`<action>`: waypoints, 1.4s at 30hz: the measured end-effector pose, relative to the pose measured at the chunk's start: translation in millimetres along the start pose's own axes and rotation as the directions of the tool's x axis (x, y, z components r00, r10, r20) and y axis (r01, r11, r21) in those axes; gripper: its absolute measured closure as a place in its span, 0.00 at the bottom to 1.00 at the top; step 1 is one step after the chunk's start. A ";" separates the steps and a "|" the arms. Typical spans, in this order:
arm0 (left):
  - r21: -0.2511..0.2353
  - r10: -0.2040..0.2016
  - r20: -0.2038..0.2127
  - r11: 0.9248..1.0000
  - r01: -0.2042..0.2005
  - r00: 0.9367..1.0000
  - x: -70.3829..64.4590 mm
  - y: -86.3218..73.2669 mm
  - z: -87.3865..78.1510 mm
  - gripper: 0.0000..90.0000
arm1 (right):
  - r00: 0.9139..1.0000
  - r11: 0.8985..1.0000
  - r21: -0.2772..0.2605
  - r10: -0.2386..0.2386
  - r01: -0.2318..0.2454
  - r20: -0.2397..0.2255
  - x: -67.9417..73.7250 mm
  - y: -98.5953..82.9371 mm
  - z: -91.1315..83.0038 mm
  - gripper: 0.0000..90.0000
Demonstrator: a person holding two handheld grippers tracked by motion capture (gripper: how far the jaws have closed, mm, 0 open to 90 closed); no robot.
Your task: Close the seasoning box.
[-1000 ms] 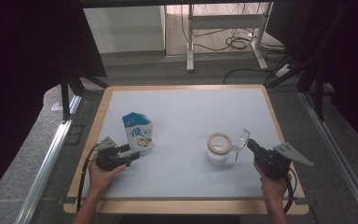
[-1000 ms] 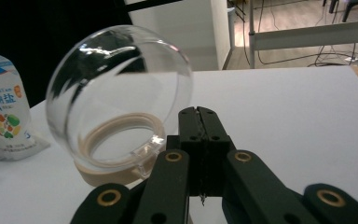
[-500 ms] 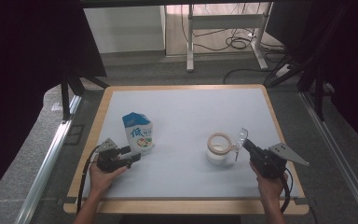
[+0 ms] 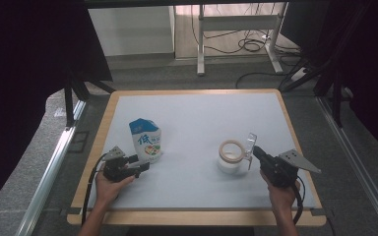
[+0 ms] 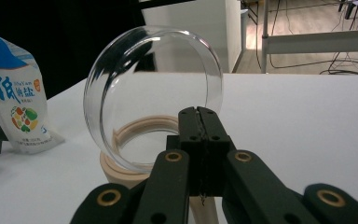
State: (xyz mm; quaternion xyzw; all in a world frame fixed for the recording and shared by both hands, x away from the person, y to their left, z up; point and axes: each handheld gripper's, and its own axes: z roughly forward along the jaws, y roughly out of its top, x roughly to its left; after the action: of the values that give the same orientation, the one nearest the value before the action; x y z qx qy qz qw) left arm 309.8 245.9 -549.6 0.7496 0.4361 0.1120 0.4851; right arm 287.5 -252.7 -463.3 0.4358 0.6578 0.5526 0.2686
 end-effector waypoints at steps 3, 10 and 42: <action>0.002 -0.001 0.000 1.000 0.001 1.000 0.6 -0.1 0.0 0.40 | 1.000 1.000 0.004 -0.005 0.005 -0.008 2.5 -0.2 2.3 1.00; 0.003 -0.005 0.005 1.000 0.005 1.000 1.4 -0.2 0.3 0.40 | 0.999 0.999 0.040 -0.032 0.033 -0.039 14.7 -3.1 14.1 1.00; -0.001 -0.008 0.004 1.000 0.008 1.000 3.2 -0.4 -1.0 0.40 | 0.999 0.998 0.052 -0.034 0.035 -0.019 -17.2 -5.8 0.6 0.96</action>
State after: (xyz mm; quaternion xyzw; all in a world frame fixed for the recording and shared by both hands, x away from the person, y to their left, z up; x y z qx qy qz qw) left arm 310.9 248.9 -550.3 0.7478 0.4383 0.1089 0.4867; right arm 294.6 -267.5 -471.3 0.4264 0.6817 0.5345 0.2605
